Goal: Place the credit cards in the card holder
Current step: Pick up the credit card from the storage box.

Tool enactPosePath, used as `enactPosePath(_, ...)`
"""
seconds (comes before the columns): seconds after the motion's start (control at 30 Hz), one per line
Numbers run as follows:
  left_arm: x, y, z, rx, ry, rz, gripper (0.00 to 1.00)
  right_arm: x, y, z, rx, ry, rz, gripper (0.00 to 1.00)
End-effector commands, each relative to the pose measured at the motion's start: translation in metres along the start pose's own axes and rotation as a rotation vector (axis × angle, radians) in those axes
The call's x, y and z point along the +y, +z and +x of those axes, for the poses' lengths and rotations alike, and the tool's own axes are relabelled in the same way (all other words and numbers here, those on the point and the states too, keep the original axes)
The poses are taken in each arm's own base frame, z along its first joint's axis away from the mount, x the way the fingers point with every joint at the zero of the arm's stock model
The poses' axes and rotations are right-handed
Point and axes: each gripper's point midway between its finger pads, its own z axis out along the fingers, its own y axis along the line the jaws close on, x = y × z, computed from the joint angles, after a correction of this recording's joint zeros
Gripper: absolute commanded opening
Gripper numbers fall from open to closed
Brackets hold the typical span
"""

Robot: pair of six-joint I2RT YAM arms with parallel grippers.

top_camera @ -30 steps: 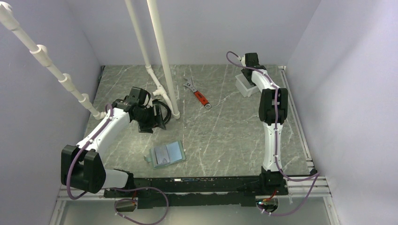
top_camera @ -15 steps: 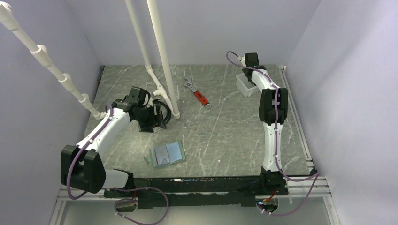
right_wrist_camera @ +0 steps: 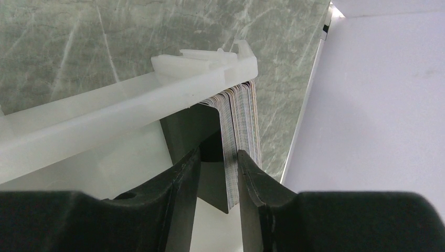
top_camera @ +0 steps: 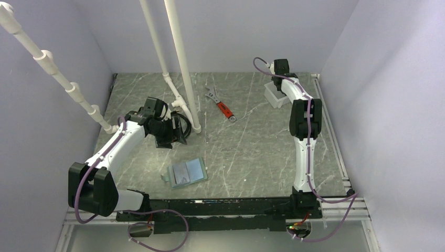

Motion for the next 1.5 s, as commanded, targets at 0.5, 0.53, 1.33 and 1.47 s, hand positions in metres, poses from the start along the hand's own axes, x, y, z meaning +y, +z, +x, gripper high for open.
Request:
enactPosePath(0.5, -0.011, -0.009, -0.007, -0.037, 0.026, 0.054, 0.74, -0.042, -0.033, -0.032, -0.088, 0.068, 0.094, 0.21)
enactPosePath(0.53, -0.011, -0.009, -0.007, -0.035, 0.026, 0.055, 0.74, -0.043, -0.033, -0.032, -0.088, 0.068, 0.094, 0.19)
enactPosePath(1.33, -0.014, -0.012, 0.001, -0.028, 0.018, 0.089, 0.74, -0.022, -0.063, -0.037, -0.112, 0.111, -0.043, 0.0)
enactPosePath(1.47, -0.013, -0.009, 0.003, -0.024, 0.011, 0.092, 0.74, -0.014, -0.07, -0.039, -0.12, 0.166, -0.102, 0.0)
